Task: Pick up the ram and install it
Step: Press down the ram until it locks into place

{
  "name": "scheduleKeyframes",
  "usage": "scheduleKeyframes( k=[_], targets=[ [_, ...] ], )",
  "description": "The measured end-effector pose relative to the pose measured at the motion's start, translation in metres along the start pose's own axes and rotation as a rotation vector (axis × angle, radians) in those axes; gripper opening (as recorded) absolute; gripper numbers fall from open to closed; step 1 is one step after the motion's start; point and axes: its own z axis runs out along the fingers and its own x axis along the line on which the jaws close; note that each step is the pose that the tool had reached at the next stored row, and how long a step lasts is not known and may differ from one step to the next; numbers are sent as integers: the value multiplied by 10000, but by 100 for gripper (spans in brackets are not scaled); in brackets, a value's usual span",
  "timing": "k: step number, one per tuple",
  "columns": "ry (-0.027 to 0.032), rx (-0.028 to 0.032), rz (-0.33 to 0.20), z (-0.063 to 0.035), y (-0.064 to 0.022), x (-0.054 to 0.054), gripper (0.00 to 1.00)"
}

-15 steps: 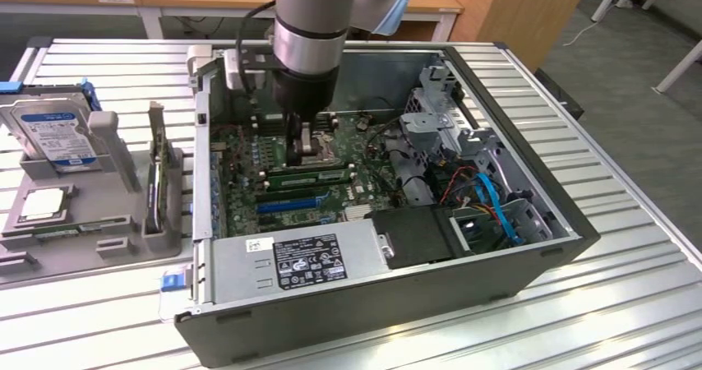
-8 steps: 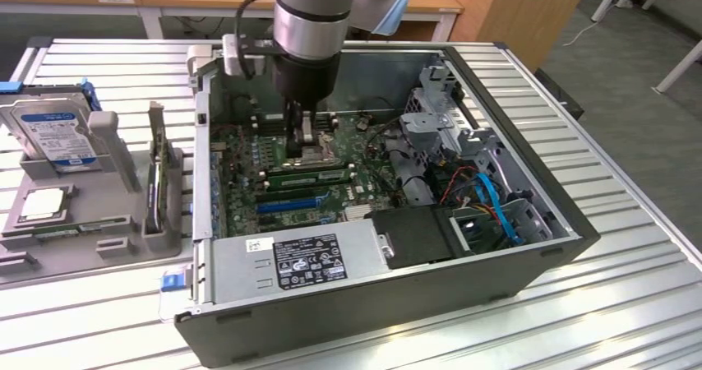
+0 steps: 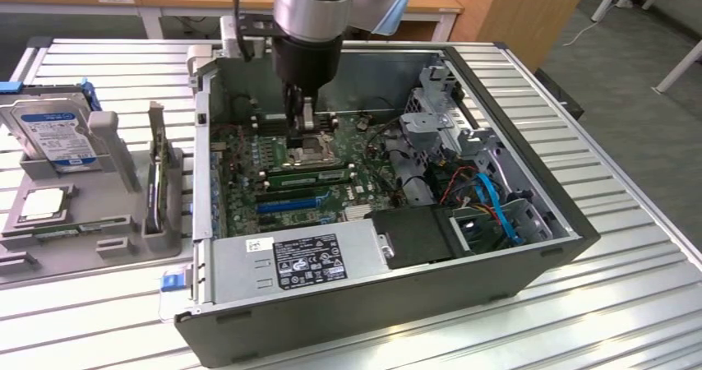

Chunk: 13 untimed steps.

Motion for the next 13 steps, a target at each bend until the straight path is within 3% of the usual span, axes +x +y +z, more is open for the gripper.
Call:
scheduleKeyframes(
  k=[13],
  targets=[
    [11,1,0,-279,15,-6,10]
  ],
)
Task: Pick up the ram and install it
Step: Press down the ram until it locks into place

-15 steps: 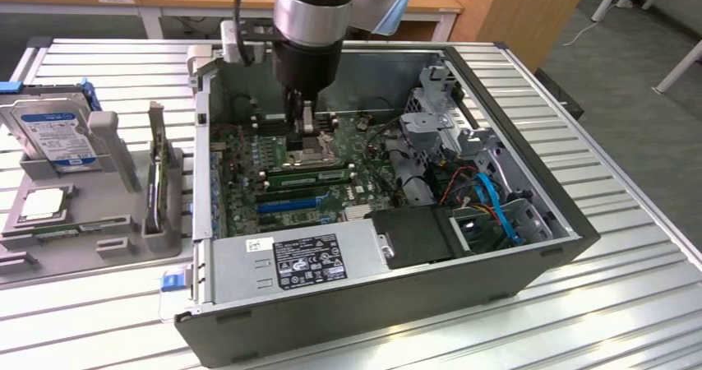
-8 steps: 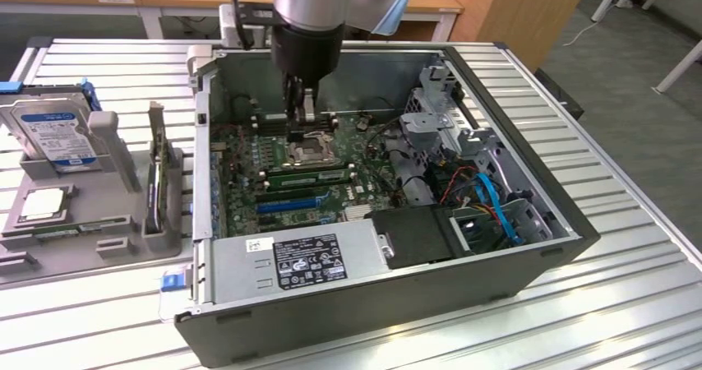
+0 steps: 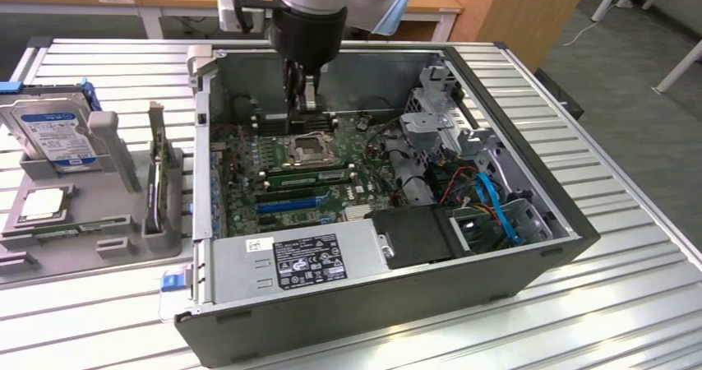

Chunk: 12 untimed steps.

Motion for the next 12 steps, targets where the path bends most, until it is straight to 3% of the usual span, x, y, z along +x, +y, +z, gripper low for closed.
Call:
scheduleKeyframes(
  k=[6,12],
  targets=[
    [2,0,1,-97,5,-2,10],
    [2,0,1,-109,6,-2,10]
  ],
)
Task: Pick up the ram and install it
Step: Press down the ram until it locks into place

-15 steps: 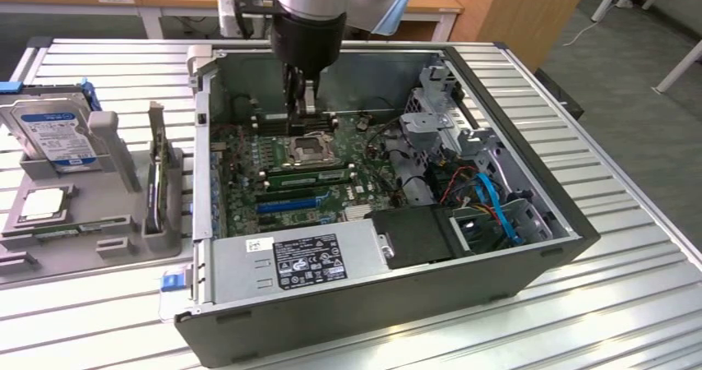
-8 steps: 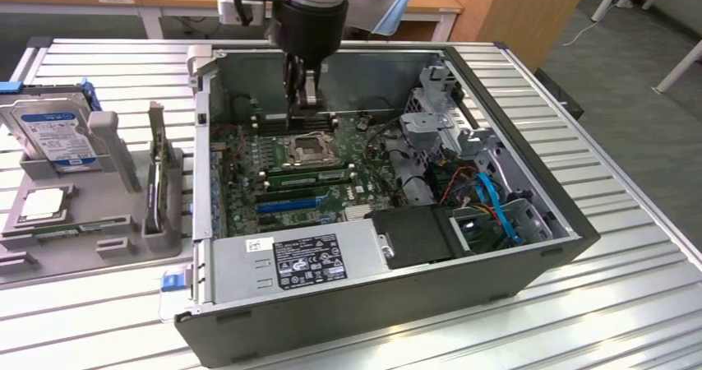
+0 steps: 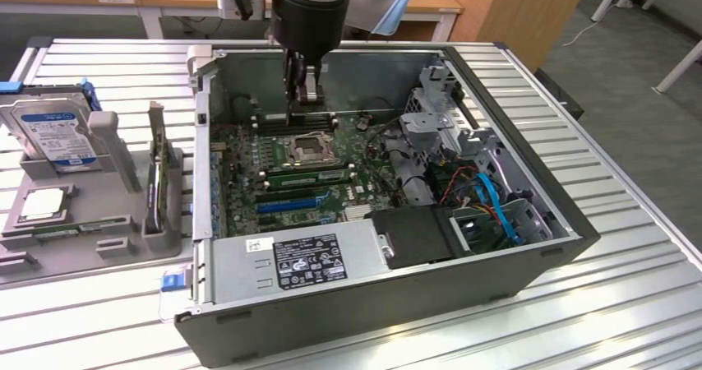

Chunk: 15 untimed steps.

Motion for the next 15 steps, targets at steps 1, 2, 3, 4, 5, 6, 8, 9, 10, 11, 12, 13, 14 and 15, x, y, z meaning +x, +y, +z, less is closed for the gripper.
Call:
scheduleKeyframes(
  k=[1,2,3,4,5,6,8,9,10,11,12,13,14,15],
  targets=[
    [0,-1,0,0,0,0,10],
    [0,0,-1,0,0,0,10],
    [0,0,0,0,0,0,10],
    [1,-1,0,-1,-2,0,10],
    [2,-1,0,-2,-8,0,10],
    [3,-2,0,-3,-17,0,10],
    [1,-1,1,-3,-44,0,10],
    [0,0,0,-3,-60,0,10],
    [1,-1,0,-4,-77,0,10],
    [1,0,0,-6,-97,0,10],
    [1,0,0,-7,-118,0,10],
    [1,0,-1,-8,-143,0,10],
    [0,0,0,-9,-165,0,10],
    [1,-1,1,-11,-189,0,10]
  ],
)
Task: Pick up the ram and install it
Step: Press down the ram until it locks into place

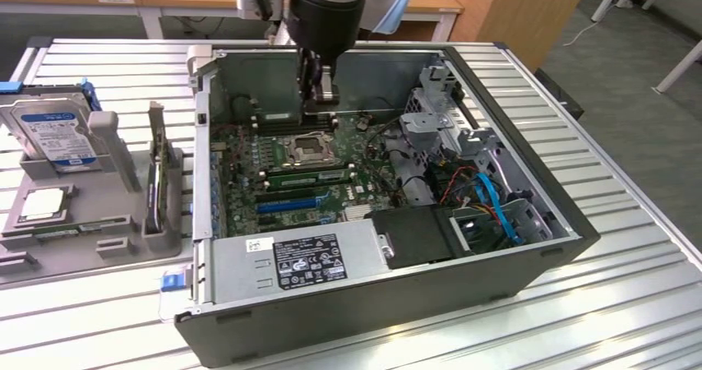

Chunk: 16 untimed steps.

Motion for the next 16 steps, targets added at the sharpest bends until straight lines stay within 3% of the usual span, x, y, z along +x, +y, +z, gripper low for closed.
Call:
scheduleKeyframes(
  k=[10,16],
  targets=[
    [-1,0,-2,-13,-245,-1,10],
    [-1,0,-1,-14,-267,-1,10]
  ],
)
